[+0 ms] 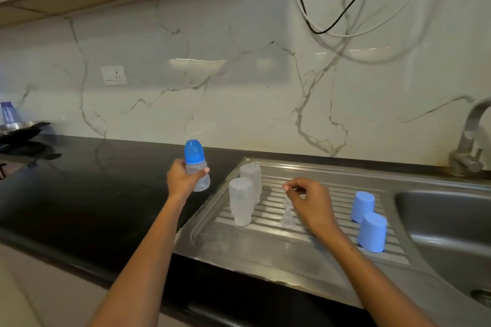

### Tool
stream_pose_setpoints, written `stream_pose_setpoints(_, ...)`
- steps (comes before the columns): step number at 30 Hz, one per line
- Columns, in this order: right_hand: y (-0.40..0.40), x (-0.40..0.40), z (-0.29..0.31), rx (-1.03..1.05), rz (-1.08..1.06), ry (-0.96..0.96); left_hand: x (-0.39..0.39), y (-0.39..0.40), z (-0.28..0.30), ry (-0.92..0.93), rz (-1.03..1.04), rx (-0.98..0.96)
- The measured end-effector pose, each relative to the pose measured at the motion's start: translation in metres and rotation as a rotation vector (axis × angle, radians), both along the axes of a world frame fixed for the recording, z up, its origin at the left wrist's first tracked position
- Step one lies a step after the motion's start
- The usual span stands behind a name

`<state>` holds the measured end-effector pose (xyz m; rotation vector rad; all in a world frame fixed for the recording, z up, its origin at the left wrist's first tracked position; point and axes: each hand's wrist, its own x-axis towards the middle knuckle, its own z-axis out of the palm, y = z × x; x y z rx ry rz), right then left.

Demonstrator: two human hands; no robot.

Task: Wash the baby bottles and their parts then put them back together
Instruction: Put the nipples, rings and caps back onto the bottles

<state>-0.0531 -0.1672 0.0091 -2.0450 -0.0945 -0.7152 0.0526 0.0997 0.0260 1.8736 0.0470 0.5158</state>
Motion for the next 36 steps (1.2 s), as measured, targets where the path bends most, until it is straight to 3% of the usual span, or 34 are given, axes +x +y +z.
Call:
stream_pose_setpoints(10,-0.007,0.016,-0.005,-0.030,-0.027,-0.022,0.052,0.012,-0.031,0.044,0.044,0.051)
stream_pose_setpoints(17,-0.007,0.021,-0.005,-0.031,-0.020,-0.028,0.037,0.018,-0.029,0.051,0.110,0.026)
stream_pose_setpoints(22,-0.008,0.019,-0.003,-0.029,-0.037,-0.045,-0.018,0.010,-0.013,-0.178,0.261,0.111)
stream_pose_setpoints(27,-0.016,0.017,0.017,-0.037,-0.064,-0.054,-0.075,-0.023,0.008,-0.390,0.226,0.193)
stream_pose_setpoints(31,-0.038,0.015,0.041,-0.128,-0.076,0.004,-0.089,-0.058,0.032,-0.440,0.119,0.248)
stream_pose_setpoints(36,-0.072,0.021,0.056,-0.416,-0.031,0.235,-0.072,-0.094,0.057,-0.287,-0.003,0.404)
